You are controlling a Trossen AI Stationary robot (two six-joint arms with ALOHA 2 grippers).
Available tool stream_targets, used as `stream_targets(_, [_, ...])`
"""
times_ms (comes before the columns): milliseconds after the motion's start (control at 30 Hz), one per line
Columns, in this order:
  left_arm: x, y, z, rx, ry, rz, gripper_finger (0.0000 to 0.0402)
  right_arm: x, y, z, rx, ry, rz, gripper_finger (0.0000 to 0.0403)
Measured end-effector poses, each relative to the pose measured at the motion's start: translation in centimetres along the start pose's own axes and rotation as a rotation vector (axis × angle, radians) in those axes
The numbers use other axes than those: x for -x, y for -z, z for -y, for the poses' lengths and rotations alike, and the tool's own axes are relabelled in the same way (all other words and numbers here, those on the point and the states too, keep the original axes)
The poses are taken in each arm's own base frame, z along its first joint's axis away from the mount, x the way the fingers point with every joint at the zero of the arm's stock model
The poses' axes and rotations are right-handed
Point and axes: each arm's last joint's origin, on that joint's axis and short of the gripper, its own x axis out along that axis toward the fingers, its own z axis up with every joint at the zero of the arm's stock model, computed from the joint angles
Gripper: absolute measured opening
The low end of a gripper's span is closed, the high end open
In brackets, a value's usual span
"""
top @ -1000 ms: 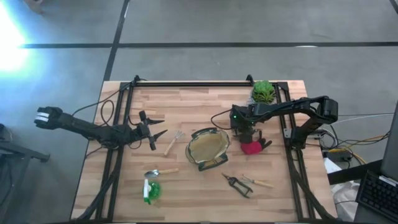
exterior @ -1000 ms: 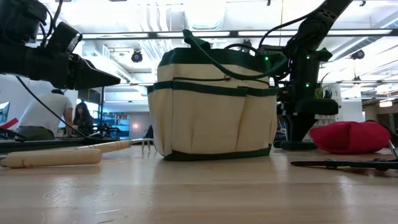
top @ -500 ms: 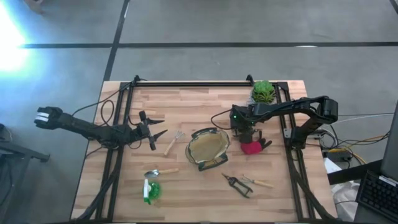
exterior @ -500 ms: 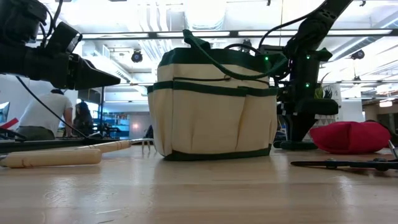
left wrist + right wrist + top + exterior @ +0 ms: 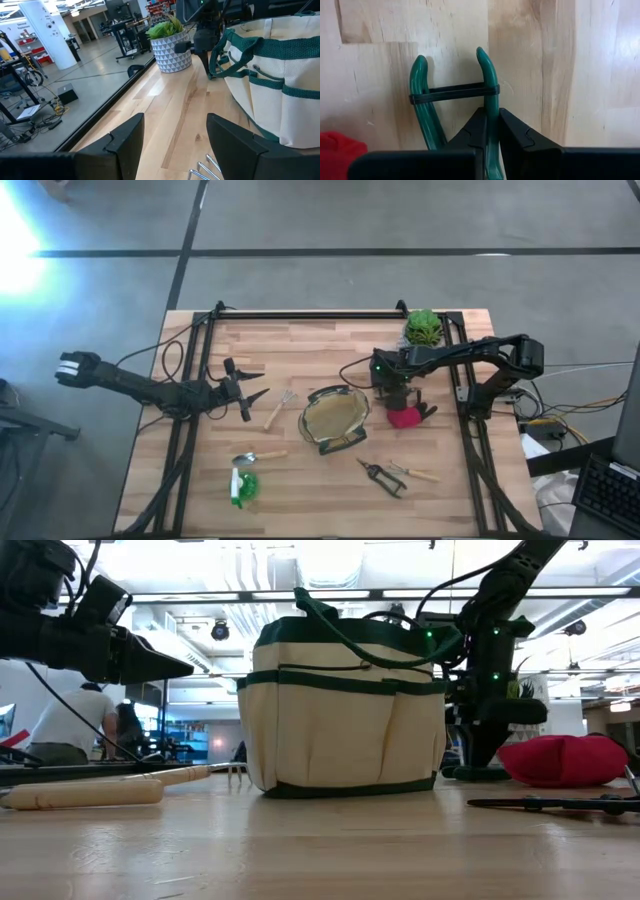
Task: Pick & Place Garden tools in Gardening bag
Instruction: Put the top green shears into the green gardening bag
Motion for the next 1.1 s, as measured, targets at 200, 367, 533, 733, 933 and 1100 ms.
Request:
stream_targets(200, [0.0, 0.0, 0.0, 0.0, 0.0, 0.0, 0.0218, 0.4, 0.3, 0.0, -0.001, 0.0, -0.019, 0.0018])
stream_targets(367, [0.0, 0.0, 0.0, 0.0, 0.0, 0.0, 0.0218, 1.0, 0.3, 0.0, -0.004, 0.005, 0.0, 0.0018])
stream_targets(533, [0.0, 0.0, 0.0, 0.0, 0.0, 0.0, 0.0218, 2.3, 0.5, 0.0, -0.005, 0.013, 0.034, 0.0018])
stream_targets(733, [0.0, 0.0, 0.0, 0.0, 0.0, 0.0, 0.0218, 4.5, 0.9, -0.1, -0.026, 0.031, 0.108, 0.0018])
stream_targets(933, [0.0, 0.0, 0.0, 0.0, 0.001, 0.0, 0.0218, 7.1, 1.4, -0.1, -0.034, 0.056, 0.217, 0.0018])
stream_targets(1100, [0.0, 0.0, 0.0, 0.0, 0.0, 0.0, 0.0218, 9.0, 2.0, -0.2, -0.042, 0.075, 0.302, 0.0018])
